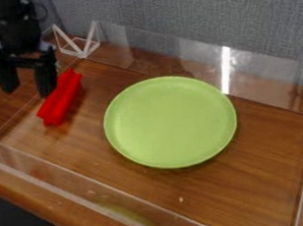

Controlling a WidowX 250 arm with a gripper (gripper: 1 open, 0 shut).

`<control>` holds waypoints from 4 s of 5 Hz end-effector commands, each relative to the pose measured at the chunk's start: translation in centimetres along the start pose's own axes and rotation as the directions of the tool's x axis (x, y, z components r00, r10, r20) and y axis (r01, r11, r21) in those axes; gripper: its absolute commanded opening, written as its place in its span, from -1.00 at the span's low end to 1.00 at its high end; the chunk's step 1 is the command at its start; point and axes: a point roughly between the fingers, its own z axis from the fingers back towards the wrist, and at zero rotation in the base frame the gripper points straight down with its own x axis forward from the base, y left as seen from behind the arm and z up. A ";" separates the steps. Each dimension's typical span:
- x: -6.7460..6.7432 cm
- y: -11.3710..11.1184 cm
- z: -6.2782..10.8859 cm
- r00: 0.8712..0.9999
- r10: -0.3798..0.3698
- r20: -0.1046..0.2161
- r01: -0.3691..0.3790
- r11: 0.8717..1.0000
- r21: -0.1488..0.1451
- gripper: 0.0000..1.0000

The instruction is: Put the carrot on the right side

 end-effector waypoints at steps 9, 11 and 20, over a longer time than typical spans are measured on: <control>4.2 1.2 -2.4 0.965 -0.256 0.056 0.255 0.967 0.021 -1.00; 2.9 -0.9 2.3 0.977 -0.180 0.111 0.176 0.983 0.040 -1.00; 1.9 -6.8 -3.8 0.940 -0.341 0.018 0.340 0.940 0.041 1.00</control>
